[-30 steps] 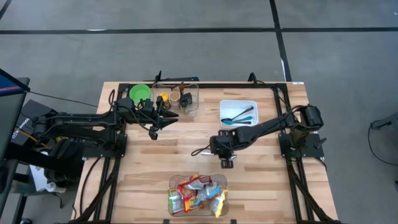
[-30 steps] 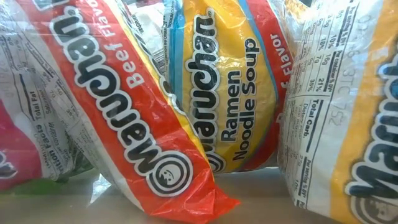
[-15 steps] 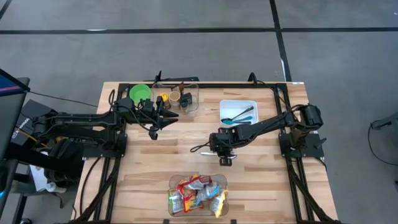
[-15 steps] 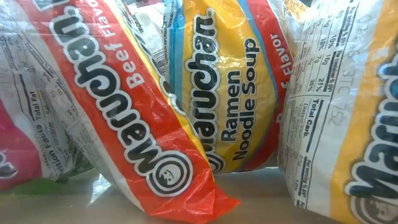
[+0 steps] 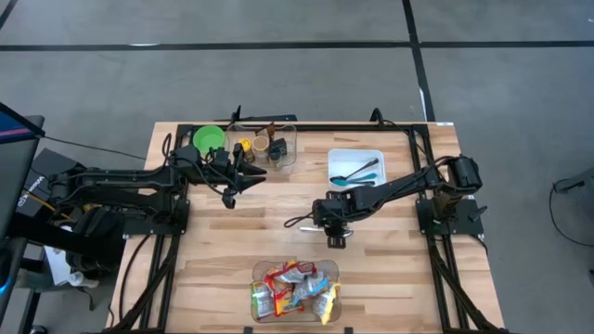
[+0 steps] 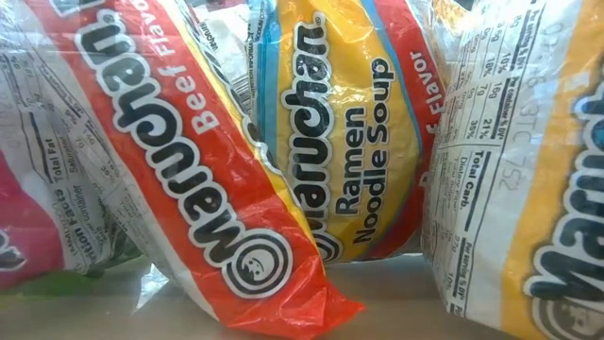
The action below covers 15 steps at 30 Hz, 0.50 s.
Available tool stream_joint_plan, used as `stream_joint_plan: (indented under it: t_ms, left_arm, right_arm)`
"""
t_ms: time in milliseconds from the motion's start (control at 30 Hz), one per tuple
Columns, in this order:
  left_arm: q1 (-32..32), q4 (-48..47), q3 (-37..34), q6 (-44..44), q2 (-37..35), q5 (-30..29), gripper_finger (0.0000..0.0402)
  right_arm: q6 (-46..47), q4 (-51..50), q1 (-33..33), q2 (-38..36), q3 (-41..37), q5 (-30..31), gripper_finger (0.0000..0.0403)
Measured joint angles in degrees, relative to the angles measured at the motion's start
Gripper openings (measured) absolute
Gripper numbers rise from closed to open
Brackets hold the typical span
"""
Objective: Pick & Place Food Item
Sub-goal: Put the silver spoon into the white bin
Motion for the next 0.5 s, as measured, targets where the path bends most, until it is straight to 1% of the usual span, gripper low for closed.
stream_joint_plan:
  t_ms: [133,333,500]
  left_arm:
    - [0.0,0.0,0.0,0.01,0.0,0.0,0.0085]
    - [0.0,0.0,0.0,0.0,0.0,0.01,0.0085]
    - [-0.02,0.0,0.0,0.0,0.0,0.0,0.0085]
  right_arm:
    - [-0.02,-0.05,0.25,0.0,0.0,0.0,0.016]
    - [-0.11,-0.11,0.93,0.0,-0.02,0.15,0.0149]
    - [-0.2,2.38,0.95,0.01,-2.74,0.12,0.014]
